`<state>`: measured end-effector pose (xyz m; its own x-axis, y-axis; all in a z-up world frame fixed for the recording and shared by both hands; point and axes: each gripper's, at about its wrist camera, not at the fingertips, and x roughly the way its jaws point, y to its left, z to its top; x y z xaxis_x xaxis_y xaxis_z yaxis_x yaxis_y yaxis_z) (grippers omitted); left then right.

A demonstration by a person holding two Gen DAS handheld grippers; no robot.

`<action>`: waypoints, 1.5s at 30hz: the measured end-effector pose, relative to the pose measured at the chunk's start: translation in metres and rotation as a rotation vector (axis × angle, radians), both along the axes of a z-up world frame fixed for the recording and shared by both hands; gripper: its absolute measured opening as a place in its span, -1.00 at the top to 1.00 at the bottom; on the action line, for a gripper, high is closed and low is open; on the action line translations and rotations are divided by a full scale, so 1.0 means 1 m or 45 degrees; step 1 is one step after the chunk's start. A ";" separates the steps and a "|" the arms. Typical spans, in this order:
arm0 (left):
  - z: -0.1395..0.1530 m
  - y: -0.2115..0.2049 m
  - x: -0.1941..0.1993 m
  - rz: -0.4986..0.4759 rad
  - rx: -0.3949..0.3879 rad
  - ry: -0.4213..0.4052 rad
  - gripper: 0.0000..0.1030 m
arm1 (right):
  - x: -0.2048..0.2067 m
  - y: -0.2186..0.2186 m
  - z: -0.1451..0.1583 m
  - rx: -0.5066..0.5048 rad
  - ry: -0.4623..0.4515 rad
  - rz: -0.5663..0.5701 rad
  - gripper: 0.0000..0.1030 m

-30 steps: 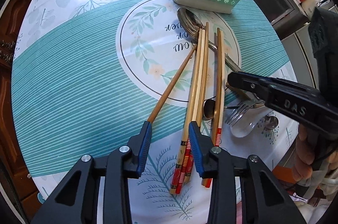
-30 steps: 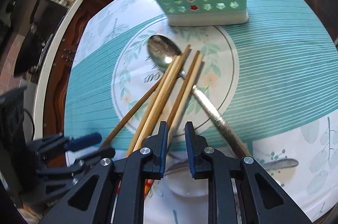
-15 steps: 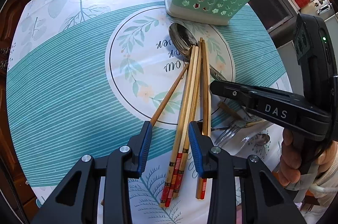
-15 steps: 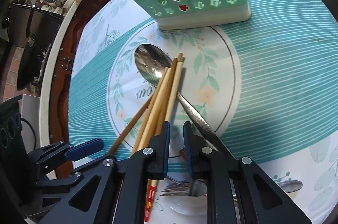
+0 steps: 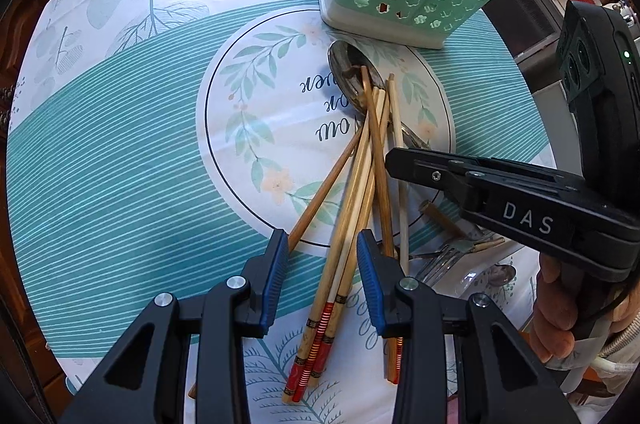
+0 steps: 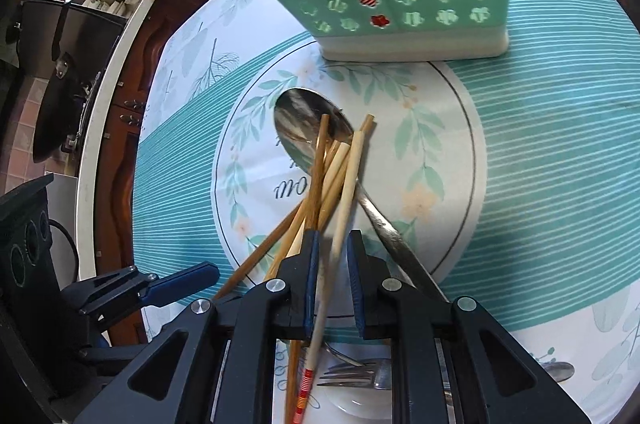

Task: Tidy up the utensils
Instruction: 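Grasp a chopstick with the right tool while the left tool grasps another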

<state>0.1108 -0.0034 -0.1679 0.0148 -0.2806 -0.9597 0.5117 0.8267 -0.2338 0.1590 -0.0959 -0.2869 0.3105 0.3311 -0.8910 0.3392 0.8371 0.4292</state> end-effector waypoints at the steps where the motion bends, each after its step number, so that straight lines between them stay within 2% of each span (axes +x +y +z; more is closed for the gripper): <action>1: 0.000 0.001 0.000 0.004 -0.001 0.001 0.34 | -0.001 0.000 0.000 0.009 0.001 0.001 0.71; 8: -0.004 0.004 0.003 0.017 0.001 0.007 0.34 | 0.007 0.011 -0.002 -0.007 0.031 0.048 0.70; 16: -0.009 0.006 0.000 0.004 -0.003 0.024 0.34 | 0.010 0.029 0.008 -0.059 0.033 0.135 0.42; 23: -0.014 0.008 -0.004 0.004 -0.006 0.042 0.34 | 0.011 0.042 0.004 -0.144 0.067 0.200 0.42; 24: -0.014 0.008 -0.004 0.003 -0.005 0.041 0.34 | 0.011 0.043 0.004 -0.141 0.070 0.202 0.42; 27: -0.014 0.009 -0.005 0.002 -0.006 0.041 0.34 | 0.011 0.041 -0.001 -0.115 0.077 0.190 0.70; 28: -0.013 0.010 -0.005 0.001 -0.007 0.039 0.34 | 0.011 0.039 -0.002 -0.087 0.080 0.182 0.73; 31: -0.012 0.010 -0.006 -0.001 -0.012 0.036 0.34 | 0.007 0.034 -0.004 -0.052 0.075 0.164 0.77; 39: -0.009 0.010 -0.006 -0.003 -0.016 0.032 0.34 | 0.000 0.029 0.002 -0.055 0.053 0.160 0.78; 45: -0.002 0.009 -0.005 -0.010 -0.030 0.022 0.34 | -0.014 0.020 0.024 -0.023 -0.026 0.141 0.78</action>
